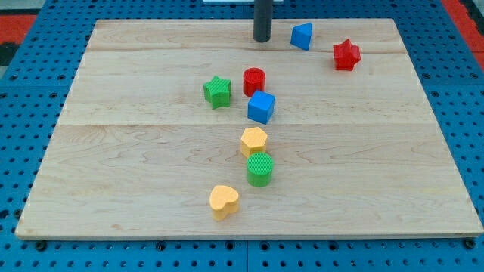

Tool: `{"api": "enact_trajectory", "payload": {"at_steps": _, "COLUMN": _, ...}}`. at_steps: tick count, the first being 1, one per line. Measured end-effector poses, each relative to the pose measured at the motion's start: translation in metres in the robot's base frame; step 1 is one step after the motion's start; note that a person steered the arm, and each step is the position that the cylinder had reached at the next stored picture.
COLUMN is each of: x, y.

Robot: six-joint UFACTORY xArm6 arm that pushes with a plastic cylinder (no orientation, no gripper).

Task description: Slide the red circle to the bottom of the red star

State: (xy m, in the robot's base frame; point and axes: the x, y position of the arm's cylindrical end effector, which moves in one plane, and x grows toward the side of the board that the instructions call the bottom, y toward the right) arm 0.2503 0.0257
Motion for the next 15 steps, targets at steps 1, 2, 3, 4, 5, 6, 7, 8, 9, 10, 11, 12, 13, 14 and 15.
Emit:
{"api": "enact_trajectory", "payload": {"at_steps": 1, "x": -0.002, "y": 0.056}}
{"api": "enact_trajectory", "payload": {"at_steps": 2, "x": -0.009, "y": 0.101}}
{"api": "enact_trajectory", "payload": {"at_steps": 3, "x": -0.024, "y": 0.113}}
{"api": "enact_trajectory", "payload": {"at_steps": 4, "x": -0.025, "y": 0.118}}
{"api": "enact_trajectory", "payload": {"at_steps": 5, "x": -0.013, "y": 0.046}}
{"api": "enact_trajectory", "payload": {"at_steps": 6, "x": 0.031, "y": -0.039}}
{"api": "enact_trajectory", "payload": {"at_steps": 7, "x": 0.085, "y": -0.043}}
{"api": "enact_trajectory", "payload": {"at_steps": 8, "x": 0.104, "y": -0.035}}
{"api": "enact_trajectory", "payload": {"at_steps": 9, "x": 0.11, "y": -0.041}}
{"api": "enact_trajectory", "payload": {"at_steps": 10, "x": 0.123, "y": -0.018}}
{"api": "enact_trajectory", "payload": {"at_steps": 11, "x": 0.115, "y": 0.05}}
{"api": "enact_trajectory", "payload": {"at_steps": 12, "x": 0.111, "y": 0.031}}
{"api": "enact_trajectory", "payload": {"at_steps": 13, "x": 0.108, "y": 0.036}}
{"api": "enact_trajectory", "payload": {"at_steps": 14, "x": 0.101, "y": 0.046}}
{"api": "enact_trajectory", "payload": {"at_steps": 15, "x": 0.09, "y": 0.091}}
